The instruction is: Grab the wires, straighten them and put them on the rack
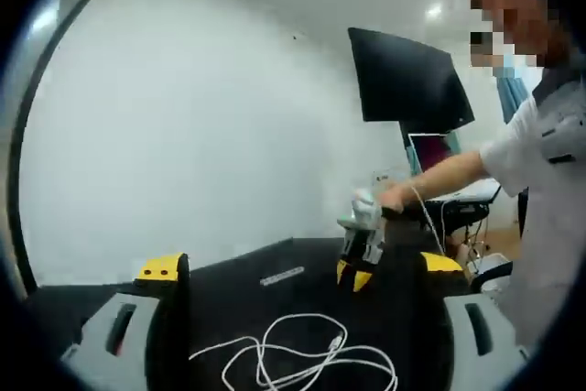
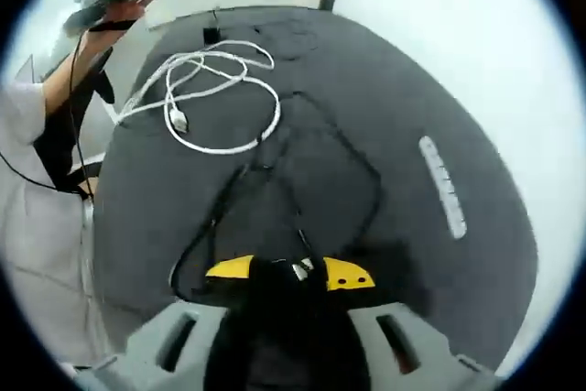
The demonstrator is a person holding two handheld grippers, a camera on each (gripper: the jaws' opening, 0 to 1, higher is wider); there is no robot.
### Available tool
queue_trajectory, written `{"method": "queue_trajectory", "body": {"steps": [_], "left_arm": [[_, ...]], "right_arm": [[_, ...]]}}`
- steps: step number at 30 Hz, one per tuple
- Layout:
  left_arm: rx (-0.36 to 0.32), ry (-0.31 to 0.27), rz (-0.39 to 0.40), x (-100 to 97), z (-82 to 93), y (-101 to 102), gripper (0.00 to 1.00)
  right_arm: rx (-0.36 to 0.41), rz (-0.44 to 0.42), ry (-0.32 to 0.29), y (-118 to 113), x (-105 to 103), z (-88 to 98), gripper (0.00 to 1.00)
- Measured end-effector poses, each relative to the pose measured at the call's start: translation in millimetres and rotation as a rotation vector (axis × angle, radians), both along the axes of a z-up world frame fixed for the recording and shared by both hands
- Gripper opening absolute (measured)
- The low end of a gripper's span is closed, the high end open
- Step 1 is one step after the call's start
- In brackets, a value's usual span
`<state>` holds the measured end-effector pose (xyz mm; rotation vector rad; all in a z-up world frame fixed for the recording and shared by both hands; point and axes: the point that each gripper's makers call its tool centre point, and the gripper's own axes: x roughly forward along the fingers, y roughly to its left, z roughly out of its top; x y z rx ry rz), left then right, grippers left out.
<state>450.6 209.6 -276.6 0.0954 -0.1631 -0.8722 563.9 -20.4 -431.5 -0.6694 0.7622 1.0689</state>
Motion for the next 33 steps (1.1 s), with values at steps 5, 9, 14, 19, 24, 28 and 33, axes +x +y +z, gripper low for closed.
{"method": "queue_trajectory", "body": {"steps": [5,9,14,19,24,28,33], "left_arm": [[-0.04,0.111,0.024,11.4,-39.2,32.2,0.89],[-0.063,0.13,0.018,14.5,-41.3,31.3,0.87],[-0.07,0.133,0.014,17.5,-42.1,18.3,0.84],[-0.017,0.096,0.018,11.7,-48.8,15.4,0.84],[0.034,0.297,0.048,15.5,-90.5,22.6,0.57],[0.121,0.391,0.046,15.9,-120.6,-2.4,0.42],[0.228,0.373,0.028,31.3,-139.0,-52.8,0.35]], "right_arm": [[-0.023,-0.018,-0.05,-37.3,11.9,51.6,0.01],[-0.01,-0.096,-0.13,-77.1,7.7,105.7,0.01],[0.057,-0.177,-0.302,-114.8,19.0,198.0,0.01],[0.121,-0.343,-0.651,-165.6,40.4,314.3,0.01],[0.231,-0.448,-0.858,-189.8,33.1,397.4,0.01],[0.365,-0.475,-0.917,-188.0,26.6,437.4,0.01],[0.361,-0.434,-0.845,-164.8,32.3,413.6,0.01]]}}
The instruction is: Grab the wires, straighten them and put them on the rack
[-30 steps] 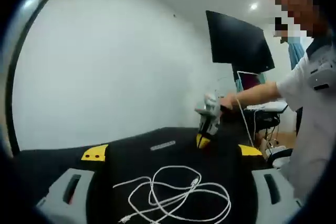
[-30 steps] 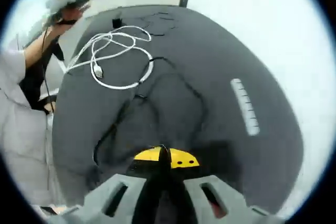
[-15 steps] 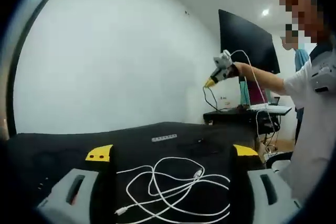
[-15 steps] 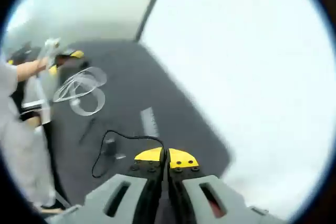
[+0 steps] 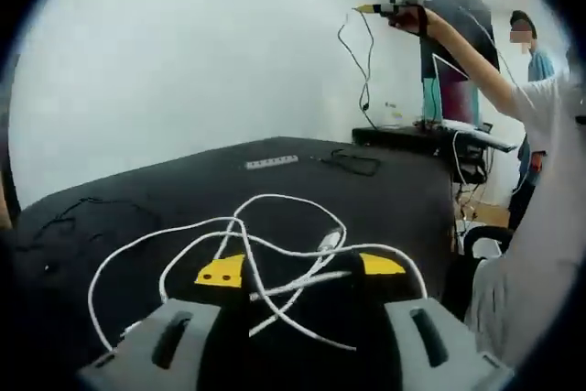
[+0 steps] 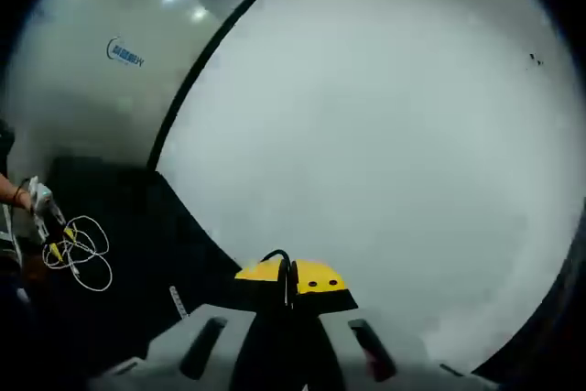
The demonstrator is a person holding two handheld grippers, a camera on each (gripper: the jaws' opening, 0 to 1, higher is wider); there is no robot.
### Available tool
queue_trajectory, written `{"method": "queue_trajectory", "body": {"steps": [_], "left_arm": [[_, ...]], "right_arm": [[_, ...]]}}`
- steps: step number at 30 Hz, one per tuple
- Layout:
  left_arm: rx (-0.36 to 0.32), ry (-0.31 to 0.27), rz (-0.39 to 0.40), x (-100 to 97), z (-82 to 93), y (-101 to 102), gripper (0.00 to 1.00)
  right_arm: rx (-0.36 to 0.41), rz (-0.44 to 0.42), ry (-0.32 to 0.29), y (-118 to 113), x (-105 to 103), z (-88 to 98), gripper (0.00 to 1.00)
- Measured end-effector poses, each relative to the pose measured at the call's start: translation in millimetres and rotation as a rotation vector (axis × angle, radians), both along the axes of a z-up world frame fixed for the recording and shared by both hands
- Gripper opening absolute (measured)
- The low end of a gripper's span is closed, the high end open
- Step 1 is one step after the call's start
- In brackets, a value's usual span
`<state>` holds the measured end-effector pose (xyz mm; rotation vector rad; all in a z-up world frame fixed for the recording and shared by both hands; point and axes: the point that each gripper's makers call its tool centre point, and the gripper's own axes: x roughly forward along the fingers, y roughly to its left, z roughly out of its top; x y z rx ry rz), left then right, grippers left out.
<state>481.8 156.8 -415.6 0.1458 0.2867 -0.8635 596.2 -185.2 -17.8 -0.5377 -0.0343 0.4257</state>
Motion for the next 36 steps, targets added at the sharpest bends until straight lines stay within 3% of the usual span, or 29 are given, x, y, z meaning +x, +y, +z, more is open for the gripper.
{"method": "queue_trajectory", "body": {"steps": [1,3,5,7,8,11,12,13,15,17,19,23,25,26,27,29,31,32,34,35,36], "left_arm": [[0.009,0.028,-0.012,1.3,-5.2,-19.7,0.3],[0.015,0.023,-0.02,14.9,-5.9,-46.5,0.27],[-0.042,0.056,-0.043,19.0,0.0,-77.3,0.26],[-0.084,0.013,-0.148,7.7,14.9,-130.0,0.26],[-0.08,-0.004,-0.158,7.0,17.4,-143.1,0.26],[-0.064,0.004,-0.232,2.6,14.4,-204.4,0.26],[-0.025,-0.024,-0.238,2.1,11.7,-215.4,0.27],[0.02,-0.061,-0.226,14.6,9.3,-212.0,0.29],[0.016,-0.178,-0.266,12.3,23.9,-211.9,0.32],[-0.109,-0.234,-0.261,6.9,52.0,-197.7,0.34],[-0.225,-0.227,-0.224,-3.2,77.9,-177.3,0.4],[-0.382,-0.35,-0.239,-28.4,132.6,-140.4,0.68],[-0.426,-0.44,-0.232,-35.4,153.1,-119.2,0.87],[-0.417,-0.49,-0.222,-35.2,157.3,-107.9,0.91],[-0.386,-0.545,-0.197,-28.7,156.1,-94.1,0.93],[-0.35,-0.566,-0.131,-10.5,148.9,-75.6,0.91],[-0.333,-0.548,-0.075,7.4,135.7,-56.4,0.89],[-0.332,-0.535,-0.036,17.5,129.2,-46.1,0.89],[-0.359,-0.504,0.001,30.0,116.2,-32.9,0.87],[-0.377,-0.479,0.014,32.5,109.1,-29.6,0.86],[-0.395,-0.459,0.019,34.9,101.3,-28.8,0.83]], "right_arm": [[-0.017,-0.007,0.005,1.6,3.8,-5.5,0.01],[-0.04,-0.015,0.034,4.2,13.1,-20.1,0.01],[-0.048,-0.012,0.078,5.6,19.2,-34.2,0.01],[-0.069,-0.009,0.16,6.5,24.3,-61.1,0.01],[-0.093,-0.011,0.188,2.1,31.2,-70.6,0.01],[-0.168,-0.01,0.251,-8.5,41.2,-101.6,0.01],[-0.199,-0.006,0.296,-12.5,39.6,-116.3,0.01],[-0.204,-0.015,0.346,-17.1,39.9,-131.2,0.01],[-0.223,-0.017,0.403,-22.1,38.5,-159.3,0.01],[-0.259,-0.007,0.489,-29.5,38.3,-191.1,0.03],[-0.281,0.009,0.539,-32.7,38.3,-217.9,0.05],[-0.295,-0.014,0.684,-46.7,40.3,-269.8,0.09],[-0.347,-0.055,0.76,-62.0,46.3,-298.8,0.23],[-0.408,-0.035,0.738,-71.6,64.8,-301.5,0.29],[-0.458,0.003,0.696,-70.7,68.5,-301.7,0.31],[-0.534,0.109,0.646,-62.8,58.1,-309.1,0.21],[-0.567,0.247,0.625,-35.7,30.9,-312.8,0.17],[-0.538,0.267,0.643,-27.4,28.3,-311.6,0.17],[-0.645,0.453,0.539,7.2,6.1,-316.0,0.17],[-0.718,0.534,0.548,13.1,-6.6,-326.5,0.16],[-0.741,0.546,0.579,16.1,-15.0,-335.5,0.16]]}}
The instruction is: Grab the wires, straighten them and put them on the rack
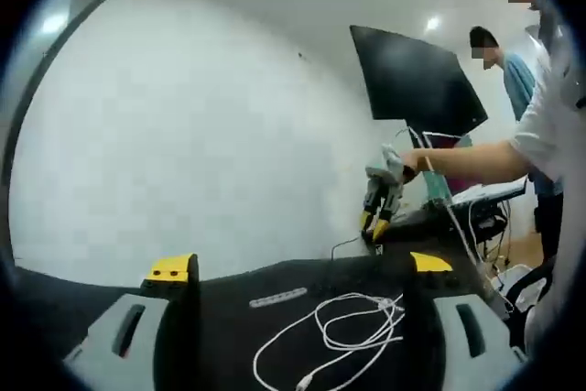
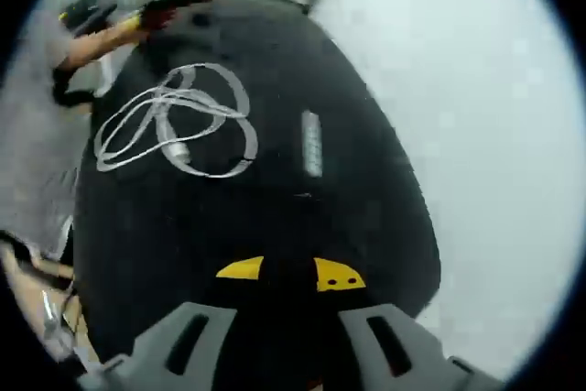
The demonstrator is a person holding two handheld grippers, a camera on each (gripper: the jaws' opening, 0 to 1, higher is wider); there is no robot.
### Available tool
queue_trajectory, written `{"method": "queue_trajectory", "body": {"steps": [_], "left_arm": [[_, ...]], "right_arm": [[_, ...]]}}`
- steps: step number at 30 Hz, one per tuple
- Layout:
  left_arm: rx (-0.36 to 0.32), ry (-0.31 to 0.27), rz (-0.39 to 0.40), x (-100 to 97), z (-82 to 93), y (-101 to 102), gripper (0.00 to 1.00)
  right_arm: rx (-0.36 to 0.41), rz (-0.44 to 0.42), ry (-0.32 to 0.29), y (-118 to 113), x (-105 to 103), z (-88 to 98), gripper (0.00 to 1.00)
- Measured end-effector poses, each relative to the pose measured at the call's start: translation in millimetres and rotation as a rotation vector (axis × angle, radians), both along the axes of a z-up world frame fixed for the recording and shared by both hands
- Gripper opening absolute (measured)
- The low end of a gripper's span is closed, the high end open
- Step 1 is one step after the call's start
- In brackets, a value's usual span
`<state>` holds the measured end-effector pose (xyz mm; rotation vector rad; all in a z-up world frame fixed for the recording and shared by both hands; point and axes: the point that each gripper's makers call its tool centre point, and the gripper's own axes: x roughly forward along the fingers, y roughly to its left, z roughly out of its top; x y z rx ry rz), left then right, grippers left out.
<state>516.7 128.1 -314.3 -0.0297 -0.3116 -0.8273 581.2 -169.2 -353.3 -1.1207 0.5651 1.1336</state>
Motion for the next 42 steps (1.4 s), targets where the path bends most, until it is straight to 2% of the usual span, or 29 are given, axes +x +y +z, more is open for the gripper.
{"method": "queue_trajectory", "body": {"steps": [1,2,3,4,5,7,8,9,10,12,15,18,19,22,24,27,28,29,31,32,34,35,37,38,39,40,41,42], "left_arm": [[0.047,0.039,0.006,4.0,-10.8,-1.3,0.82],[0.118,0.037,0.023,4.0,-13.7,-1.5,0.82],[0.086,-0.027,0.028,1.3,-4.1,-2.1,0.82],[0.02,-0.047,0.003,-2.2,2.6,-3.8,0.82],[0.045,0.005,-0.009,-2.6,-4.7,-4.7,0.82],[0.047,0.023,0.006,3.0,-7.8,-2.2,0.82],[0.053,0.061,0.023,7.2,-12.8,1.2,0.82],[0.039,0.074,0.024,8.6,-12.6,2.5,0.82],[0.031,0.074,0.027,9.0,-11.5,4.3,0.82],[0.011,0.063,0.028,6.2,-7.5,5.5,0.82],[-0.002,0.037,0.05,10.7,-1.9,10.1,0.84],[0.014,0.04,0.078,12.7,-3.9,12.7,0.82],[0.015,0.047,0.076,13.1,-4.8,12.5,0.81],[0.016,0.059,0.068,11.3,-6.1,10.7,0.8],[0.015,0.057,0.077,11.9,-6.0,12.2,0.8],[0.004,0.067,0.086,14.5,-6.4,15.4,0.8],[0.003,0.069,0.09,14.9,-6.6,16.2,0.79],[0.002,0.071,0.094,15.1,-6.9,16.9,0.78],[0.008,0.078,0.102,17.0,-8.9,18.0,0.78],[0.014,0.08,0.106,17.5,-10.0,18.0,0.77],[0.02,0.081,0.108,17.5,-11.0,18.1,0.77],[0.023,0.082,0.109,17.8,-11.4,18.0,0.77],[0.025,0.082,0.109,18.1,-11.8,18.3,0.77],[0.024,0.084,0.109,18.2,-11.9,18.5,0.77],[0.023,0.085,0.11,18.5,-12.0,19.1,0.76],[0.023,0.086,0.11,18.5,-12.2,19.4,0.76],[0.025,0.086,0.111,18.6,-12.6,19.4,0.75],[0.029,0.086,0.111,18.5,-13.0,18.9,0.75]], "right_arm": [[-0.044,0.02,0.031,1.6,-7.7,-11.2,0.15],[-0.082,0.031,0.043,1.4,-6.3,-21.0,0.15],[-0.104,0.03,0.054,1.6,-7.0,-29.5,0.15],[-0.115,0.021,0.051,3.1,-5.8,-37.3,0.15],[-0.12,0.013,0.046,3.1,-1.5,-43.1,0.15],[-0.114,-0.03,0.041,0.1,6.9,-53.2,0.15],[-0.115,-0.055,0.062,-6.7,13.6,-59.3,0.15],[-0.121,-0.051,0.066,-10.7,16.4,-64.6,0.15],[-0.138,-0.045,0.088,-13.9,9.5,-70.9,0.15],[-0.154,-0.048,0.111,-23.0,14.0,-79.6,0.15],[-0.141,-0.034,0.111,-16.1,9.7,-73.6,0.1],[-0.134,0.073,0.062,-4.1,13.2,-52.8,0.1],[-0.163,0.104,0.04,-1.8,13.6,-43.0,0.1],[-0.247,0.205,-0.101,8.8,29.6,-10.9,0.1],[-0.262,0.264,-0.169,22.6,36.2,8.5,0.1],[-0.286,0.365,-0.312,54.1,54.3,36.6,0.08],[-0.319,0.41,-0.334,67.0,48.9,35.6,0.08],[-0.35,0.435,-0.343,71.1,53.2,34.9,0.04],[-0.378,0.458,-0.389,80.0,67.7,33.7,0.04],[-0.402,0.472,-0.386,86.0,72.7,26.3,0.04],[-0.409,0.445,-0.324,89.2,80.0,12.7,0.04],[-0.401,0.451,-0.315,93.3,82.3,7.7,0.04],[-0.353,0.467,-0.257,102.0,83.5,-2.7,0.04],[-0.363,0.472,-0.262,103.3,83.9,-6.8,0.04],[-0.389,0.489,-0.279,103.8,90.7,-12.0,0.04],[-0.454,0.488,-0.294,97.6,99.6,-19.9,0.04],[-0.496,0.485,-0.275,91.8,104.5,-27.2,0.04],[-0.531,0.496,-0.262,86.9,118.5,-31.9,0.04]]}}
